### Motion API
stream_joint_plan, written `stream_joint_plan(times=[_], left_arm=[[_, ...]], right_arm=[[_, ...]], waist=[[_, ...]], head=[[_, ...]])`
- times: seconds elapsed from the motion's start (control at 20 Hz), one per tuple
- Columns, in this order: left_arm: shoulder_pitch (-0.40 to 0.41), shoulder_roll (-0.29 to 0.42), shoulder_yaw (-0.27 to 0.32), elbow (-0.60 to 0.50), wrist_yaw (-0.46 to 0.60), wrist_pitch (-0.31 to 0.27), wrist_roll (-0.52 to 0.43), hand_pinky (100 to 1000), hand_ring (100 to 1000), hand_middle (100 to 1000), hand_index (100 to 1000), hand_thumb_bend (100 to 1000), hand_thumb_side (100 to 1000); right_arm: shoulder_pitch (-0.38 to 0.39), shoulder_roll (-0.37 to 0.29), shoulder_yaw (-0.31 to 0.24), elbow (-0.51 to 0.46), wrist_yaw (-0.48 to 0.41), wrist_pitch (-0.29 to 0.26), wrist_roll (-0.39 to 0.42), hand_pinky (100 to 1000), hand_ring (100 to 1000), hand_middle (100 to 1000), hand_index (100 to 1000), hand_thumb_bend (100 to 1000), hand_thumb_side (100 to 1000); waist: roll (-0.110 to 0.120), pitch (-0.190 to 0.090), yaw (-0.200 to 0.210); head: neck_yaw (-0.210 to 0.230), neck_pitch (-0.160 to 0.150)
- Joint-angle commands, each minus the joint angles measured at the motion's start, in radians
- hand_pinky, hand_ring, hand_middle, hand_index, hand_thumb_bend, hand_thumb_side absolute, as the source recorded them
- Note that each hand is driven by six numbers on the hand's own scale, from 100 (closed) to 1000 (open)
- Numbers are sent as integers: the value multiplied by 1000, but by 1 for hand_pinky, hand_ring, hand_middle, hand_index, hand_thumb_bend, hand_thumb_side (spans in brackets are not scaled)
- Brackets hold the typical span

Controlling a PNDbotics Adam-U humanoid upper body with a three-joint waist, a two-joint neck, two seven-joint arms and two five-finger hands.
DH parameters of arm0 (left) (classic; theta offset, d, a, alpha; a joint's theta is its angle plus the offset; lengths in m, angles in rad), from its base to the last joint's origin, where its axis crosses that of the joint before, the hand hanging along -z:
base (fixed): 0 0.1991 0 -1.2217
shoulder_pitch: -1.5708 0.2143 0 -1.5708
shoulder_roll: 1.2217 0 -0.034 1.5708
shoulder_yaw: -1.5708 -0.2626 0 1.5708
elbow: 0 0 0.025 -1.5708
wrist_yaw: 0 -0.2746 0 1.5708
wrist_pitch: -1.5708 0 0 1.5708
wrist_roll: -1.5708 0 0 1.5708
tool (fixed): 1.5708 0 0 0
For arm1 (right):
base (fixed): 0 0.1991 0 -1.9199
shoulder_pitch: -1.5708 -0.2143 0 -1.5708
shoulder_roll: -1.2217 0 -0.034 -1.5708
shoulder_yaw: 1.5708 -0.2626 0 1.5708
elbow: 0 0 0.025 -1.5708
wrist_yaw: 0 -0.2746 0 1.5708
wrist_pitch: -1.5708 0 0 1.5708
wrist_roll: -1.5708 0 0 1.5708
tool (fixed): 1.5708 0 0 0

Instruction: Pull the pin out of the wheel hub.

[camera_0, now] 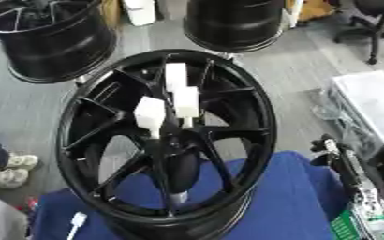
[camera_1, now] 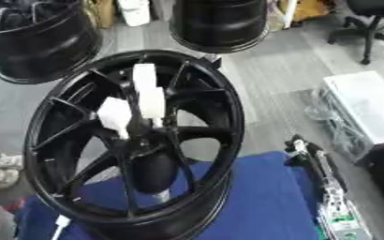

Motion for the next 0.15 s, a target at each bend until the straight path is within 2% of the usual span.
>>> stream_joint_plan(times=[0.05,0.15], left_arm=[[0,-18,4,-16,-7,12,-13,746,523,580,747,535,654],[1,-30,-5,-1,-13,11,-25,744,520,576,742,520,653]], right_arm=[[-11,-7,-8,-15,-9,0,-7,616,484,583,672,100,870],[-13,-5,-9,-10,-17,1,-9,616,484,583,672,100,879]], waist=[[-7,-8,1],[-14,-3,0]], head=[[15,3],[31,2]])
